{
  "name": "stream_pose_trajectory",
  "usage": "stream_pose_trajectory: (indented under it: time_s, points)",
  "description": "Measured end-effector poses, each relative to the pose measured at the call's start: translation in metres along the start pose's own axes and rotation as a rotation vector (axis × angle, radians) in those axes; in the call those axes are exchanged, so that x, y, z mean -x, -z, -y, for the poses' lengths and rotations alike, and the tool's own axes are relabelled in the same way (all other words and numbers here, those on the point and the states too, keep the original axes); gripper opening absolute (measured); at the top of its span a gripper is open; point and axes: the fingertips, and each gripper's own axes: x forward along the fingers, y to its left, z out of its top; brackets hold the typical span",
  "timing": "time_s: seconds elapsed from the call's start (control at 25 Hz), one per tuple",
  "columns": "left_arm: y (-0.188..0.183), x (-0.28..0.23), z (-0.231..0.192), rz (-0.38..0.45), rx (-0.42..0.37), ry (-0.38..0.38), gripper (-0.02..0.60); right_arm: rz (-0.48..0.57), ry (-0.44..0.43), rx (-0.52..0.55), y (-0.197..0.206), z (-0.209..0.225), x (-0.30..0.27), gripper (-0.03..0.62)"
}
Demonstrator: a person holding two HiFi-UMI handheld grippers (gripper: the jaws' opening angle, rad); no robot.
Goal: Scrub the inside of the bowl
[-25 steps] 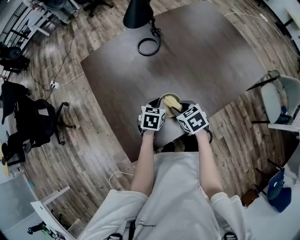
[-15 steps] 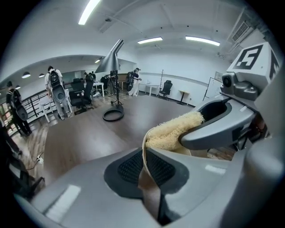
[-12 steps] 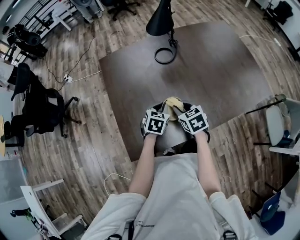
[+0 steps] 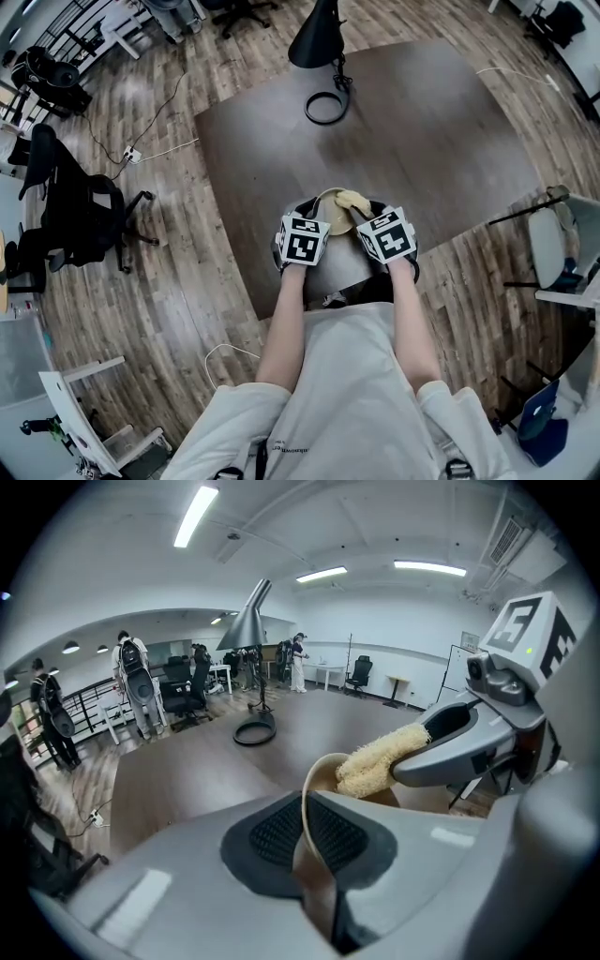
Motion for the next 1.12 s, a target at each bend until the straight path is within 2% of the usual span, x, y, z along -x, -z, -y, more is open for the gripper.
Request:
stream_pose_trajectory:
  time_s: [0.24, 0.48, 0.72, 0.92, 1.12]
  points:
    - [-0.002, 0.000, -0.007, 0.012, -0.004, -0.032, 0.018, -0.047, 0.001, 0.024, 0.009, -0.001, -0.002, 0.118]
    - [-0.004, 0.010, -0.016, 0.023, 0.032, -0.052, 0.018, -0.082, -0.037, 0.071, 0.007, -0.015, -0.005, 0.117]
    - [-0.014, 0.019, -0.026, 0.078, 0.082, -0.068, 0.017, -0.126, -0.071, 0.148, -0.003, -0.035, -0.007, 0.117]
    - [-0.015, 0.021, -0.027, 0.098, 0.099, -0.062, 0.017, -0.164, -0.122, 0.184, -0.001, -0.054, -0.014, 0.117]
    - [-0.013, 0.024, -0.027, 0.100, 0.124, -0.038, 0.018, -0.148, -0.144, 0.209, -0.008, -0.067, -0.020, 0.115]
